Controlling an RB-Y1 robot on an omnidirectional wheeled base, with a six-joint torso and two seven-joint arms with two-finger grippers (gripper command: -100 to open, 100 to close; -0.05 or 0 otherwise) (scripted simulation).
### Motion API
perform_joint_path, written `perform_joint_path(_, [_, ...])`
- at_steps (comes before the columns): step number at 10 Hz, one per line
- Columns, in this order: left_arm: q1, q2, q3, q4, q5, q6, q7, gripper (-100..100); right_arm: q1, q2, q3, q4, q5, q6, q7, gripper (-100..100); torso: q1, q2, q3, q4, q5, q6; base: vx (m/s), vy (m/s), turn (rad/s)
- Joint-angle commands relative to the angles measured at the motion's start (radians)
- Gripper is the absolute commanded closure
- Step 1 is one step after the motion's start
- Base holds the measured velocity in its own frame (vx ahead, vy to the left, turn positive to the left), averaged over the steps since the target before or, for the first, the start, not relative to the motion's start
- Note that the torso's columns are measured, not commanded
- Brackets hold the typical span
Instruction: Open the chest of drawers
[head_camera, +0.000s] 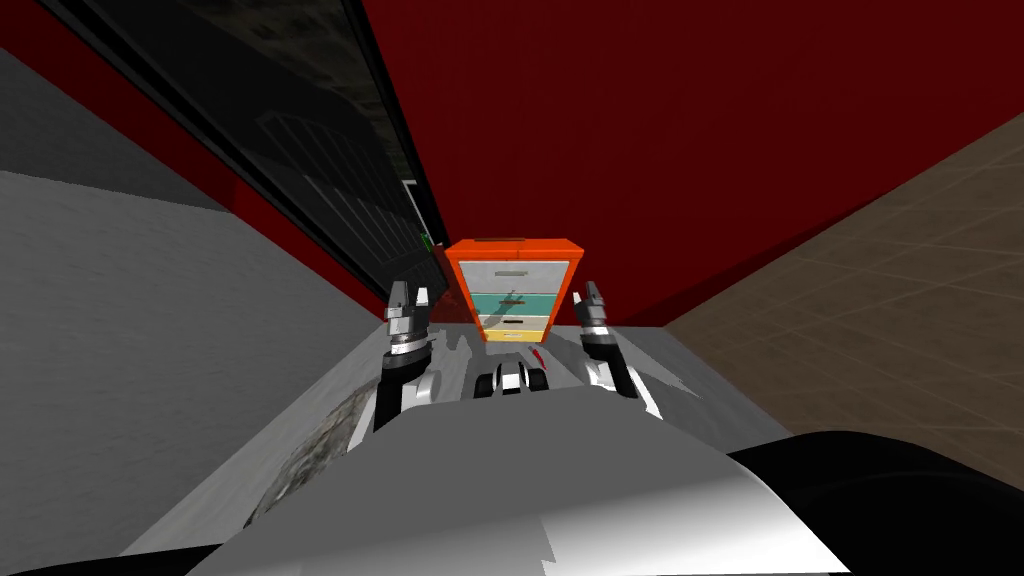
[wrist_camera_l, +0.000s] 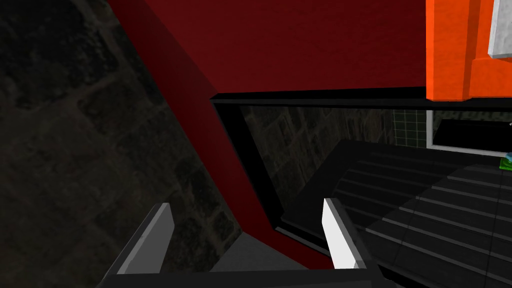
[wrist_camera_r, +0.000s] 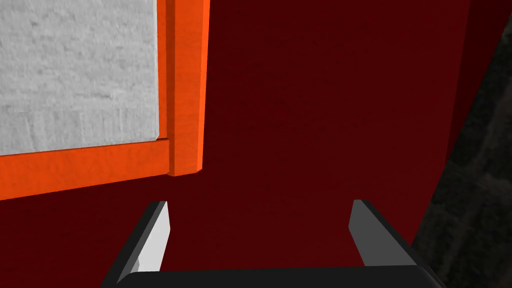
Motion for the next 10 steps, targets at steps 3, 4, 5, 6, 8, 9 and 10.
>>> perform_joint_path(3, [0.000,0.000,0.000,0.000,0.000,0.000,0.000,0,-0.022,-0.093,-0.018,0.042,0.090,0.090,0.116,-100,0.000,-0.001,-0.001,0.000,0.000,0.000,-0.018,0.071,0.155])
perform_joint_path(4, [0.000,0.000,0.000,0.000,0.000,0.000,0.000,0,-0.029,-0.110,-0.023,0.053,0.114,0.114,0.145,-100,0.000,0.000,0.000,0.000,0.000,0.000,-0.022,0.080,0.170])
perform_joint_path(5, [0.000,0.000,0.000,0.000,0.000,0.000,0.000,0,-0.029,-0.110,-0.023,0.053,0.114,0.114,0.152,-100,0.000,0.000,0.000,0.000,0.000,0.000,-0.013,0.048,0.047])
perform_joint_path(6, [0.000,0.000,0.000,0.000,0.000,0.000,0.000,0,-0.036,-0.127,-0.028,0.065,0.140,0.139,0.186,-100,-0.002,-0.001,0.000,0.000,-0.001,0.000,-0.010,0.046,0.104])
perform_joint_path(8, [0.000,0.000,0.000,0.000,0.000,0.000,0.000,0,-0.043,-0.143,-0.034,0.077,0.167,0.165,0.222,-100,0.000,-0.001,0.000,0.000,0.000,0.000,-0.015,0.061,0.135])
perform_joint_path(9, [0.000,0.000,0.000,0.000,0.000,0.000,0.000,0,-0.051,-0.160,-0.039,0.090,0.196,0.192,0.260,-100,-0.001,0.000,0.000,0.000,0.000,0.000,-0.015,0.058,0.109])
perform_joint_path(10, [0.000,0.000,0.000,0.000,0.000,0.000,0.000,0,-0.058,-0.176,-0.045,0.103,0.226,0.221,0.288,-100,0.000,0.000,0.000,0.000,0.000,0.000,-0.014,0.075,0.209])
